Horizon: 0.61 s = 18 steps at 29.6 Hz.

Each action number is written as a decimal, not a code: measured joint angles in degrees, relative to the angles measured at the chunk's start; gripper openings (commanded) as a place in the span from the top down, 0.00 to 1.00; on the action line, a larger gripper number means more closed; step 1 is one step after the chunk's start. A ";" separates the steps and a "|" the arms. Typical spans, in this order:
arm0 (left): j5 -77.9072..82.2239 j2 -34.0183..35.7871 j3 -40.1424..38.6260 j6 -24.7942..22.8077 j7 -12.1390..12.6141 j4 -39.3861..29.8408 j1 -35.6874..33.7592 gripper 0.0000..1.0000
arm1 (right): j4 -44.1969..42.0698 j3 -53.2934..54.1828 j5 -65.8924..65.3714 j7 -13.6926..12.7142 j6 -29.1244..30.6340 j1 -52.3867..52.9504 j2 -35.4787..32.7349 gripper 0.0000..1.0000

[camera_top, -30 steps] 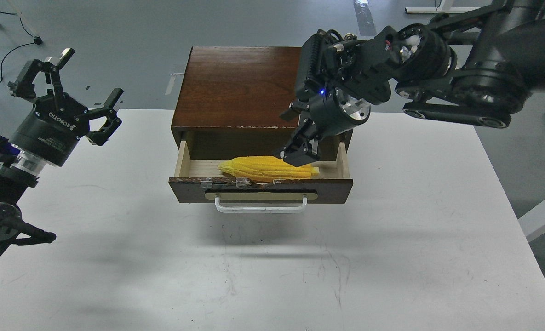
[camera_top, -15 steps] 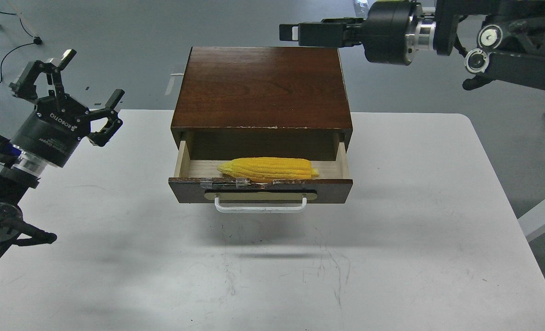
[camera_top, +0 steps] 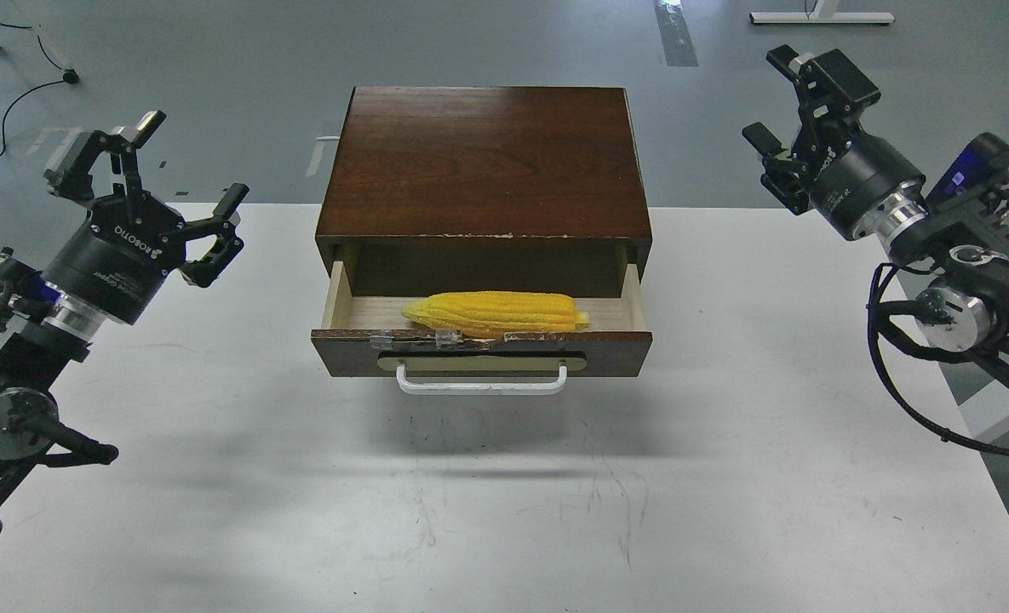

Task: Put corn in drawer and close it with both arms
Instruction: 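Withdraw the right gripper up and back to its side, then move the left gripper down in front of the drawer handle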

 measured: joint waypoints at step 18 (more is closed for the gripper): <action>25.48 8.16 -0.67 0.00 -2.02 -7.95 -3.59 0.00 | -2.44 0.73 4.21 0.02 4.55 -6.04 6.57 0.01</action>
